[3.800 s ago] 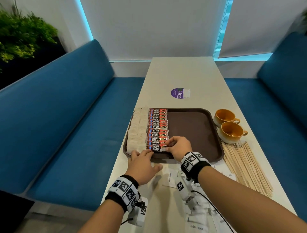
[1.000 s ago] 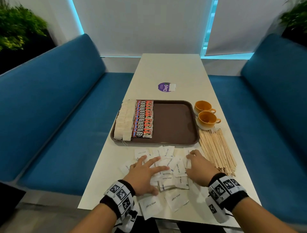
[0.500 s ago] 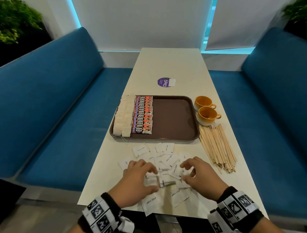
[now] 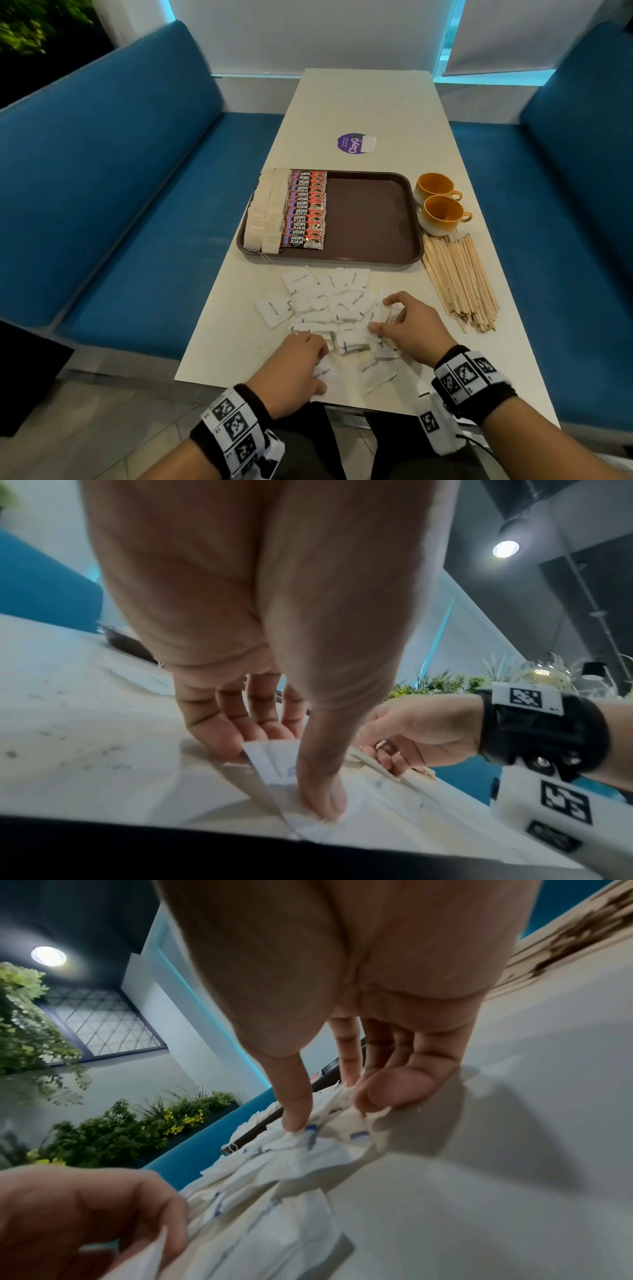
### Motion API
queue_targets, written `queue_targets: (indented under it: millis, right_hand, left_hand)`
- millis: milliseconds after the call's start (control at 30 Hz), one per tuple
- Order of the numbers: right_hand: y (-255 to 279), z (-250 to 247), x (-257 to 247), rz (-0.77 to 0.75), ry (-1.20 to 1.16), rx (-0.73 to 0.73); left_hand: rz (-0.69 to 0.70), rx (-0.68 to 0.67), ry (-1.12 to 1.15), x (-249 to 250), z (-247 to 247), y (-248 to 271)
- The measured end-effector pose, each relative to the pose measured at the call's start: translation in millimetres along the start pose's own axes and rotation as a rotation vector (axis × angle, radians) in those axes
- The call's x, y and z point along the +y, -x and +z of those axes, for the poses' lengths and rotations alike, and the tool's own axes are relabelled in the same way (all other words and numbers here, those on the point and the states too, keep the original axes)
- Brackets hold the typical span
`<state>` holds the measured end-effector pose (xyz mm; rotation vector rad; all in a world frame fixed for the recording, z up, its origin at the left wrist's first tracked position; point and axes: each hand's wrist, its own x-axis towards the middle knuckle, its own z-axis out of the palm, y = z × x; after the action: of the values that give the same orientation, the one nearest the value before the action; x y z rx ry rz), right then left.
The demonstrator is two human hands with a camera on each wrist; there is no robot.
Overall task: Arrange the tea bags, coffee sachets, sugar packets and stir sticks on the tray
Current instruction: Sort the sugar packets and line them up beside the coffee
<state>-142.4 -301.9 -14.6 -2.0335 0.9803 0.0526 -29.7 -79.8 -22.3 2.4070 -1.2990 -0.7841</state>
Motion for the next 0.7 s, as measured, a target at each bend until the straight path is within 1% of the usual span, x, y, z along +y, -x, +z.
queue_targets:
  millis: [100, 167, 233, 300, 400, 533, 633, 700]
  right_hand:
    - [2.9, 3.6, 1.5, -0.048, 0.01, 0.005]
    - [5.0, 4.5, 1.9, -0.068, 0.032, 0.015]
    - [5.6, 4.5, 2.5, -0.077, 0.066, 0.027]
    - [6.0, 4.1, 4.0, -0.079, 0.071, 0.028]
    - [6.7, 2.4, 7.7, -0.061, -0.022, 0.047]
    - [6.8, -0.9, 10.1, -0.012, -0.197, 0.059]
    - [8.0, -9.5, 9.1, -0.001, -0.283, 0.044]
    - [10.9, -17.3, 6.7, -0.038, -0.269, 0.039]
  left_hand:
    - [-0.025, 0.002, 0.032, 2.9, -2.3, -2.3]
    - [-0.033, 0.045, 0.097, 2.9, -6.1, -1.4]
    - [-0.048, 0.088, 0.206, 0.2, -12.2, 1.6]
    - [-0.062, 0.103, 0.338, -3.5, -21.3, 5.2]
    - [-0.091, 0.135, 0.416, -12.7, -36.5, 7.1]
    - [-0.122, 0.142, 0.603, -23.6, -53.8, 7.4]
    - [-0.093, 0.108, 0.556, -23.2, -66.3, 9.3]
    - [-0.109, 0.121, 0.542, -30.3, -72.8, 8.1]
